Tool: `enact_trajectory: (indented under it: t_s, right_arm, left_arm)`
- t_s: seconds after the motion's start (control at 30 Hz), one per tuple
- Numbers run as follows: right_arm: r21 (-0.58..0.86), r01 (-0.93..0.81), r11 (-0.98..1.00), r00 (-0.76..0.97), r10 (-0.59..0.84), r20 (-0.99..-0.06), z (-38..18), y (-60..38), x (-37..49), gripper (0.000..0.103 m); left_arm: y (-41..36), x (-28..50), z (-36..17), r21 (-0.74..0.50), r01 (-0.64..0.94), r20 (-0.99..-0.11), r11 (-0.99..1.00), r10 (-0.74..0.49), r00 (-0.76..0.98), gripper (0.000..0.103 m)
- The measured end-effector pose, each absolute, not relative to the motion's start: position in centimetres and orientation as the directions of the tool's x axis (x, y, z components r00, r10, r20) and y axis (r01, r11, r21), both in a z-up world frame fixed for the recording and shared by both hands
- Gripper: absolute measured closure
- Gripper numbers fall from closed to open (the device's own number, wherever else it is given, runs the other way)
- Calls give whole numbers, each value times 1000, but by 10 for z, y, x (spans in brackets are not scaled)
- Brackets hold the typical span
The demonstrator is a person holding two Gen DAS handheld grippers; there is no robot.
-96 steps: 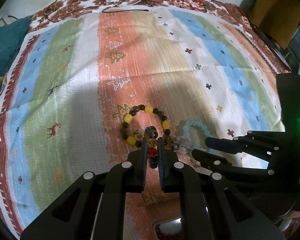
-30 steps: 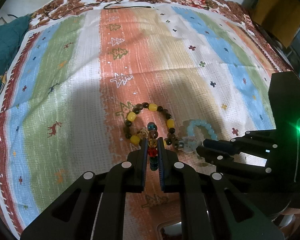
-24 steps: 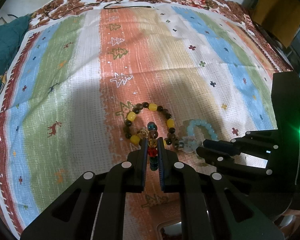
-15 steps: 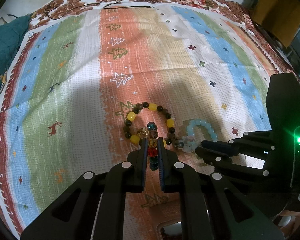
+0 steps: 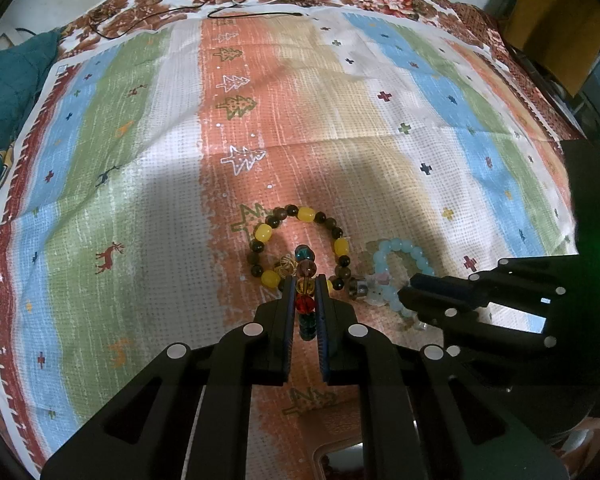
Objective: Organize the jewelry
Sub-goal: 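Hold the multicolour bracelet in the left tool while the right tool pulls the light-blue one, then carry the multicolour and clear bracelets to the tin with left and right tools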
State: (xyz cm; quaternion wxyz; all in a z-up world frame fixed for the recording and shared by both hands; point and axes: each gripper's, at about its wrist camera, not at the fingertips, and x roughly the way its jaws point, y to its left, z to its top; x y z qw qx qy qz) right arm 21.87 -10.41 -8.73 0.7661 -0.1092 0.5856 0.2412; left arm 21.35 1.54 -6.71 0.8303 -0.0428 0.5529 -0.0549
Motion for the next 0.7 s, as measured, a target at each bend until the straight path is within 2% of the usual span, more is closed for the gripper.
enact_trajectory:
  t_s: [0.7]
  right_arm:
    - [172,-464,869,260,319,-911,-51,-130,210,93]
  left_arm:
    - [15,192,-32,-177,57,-873,983,-184,451,94]
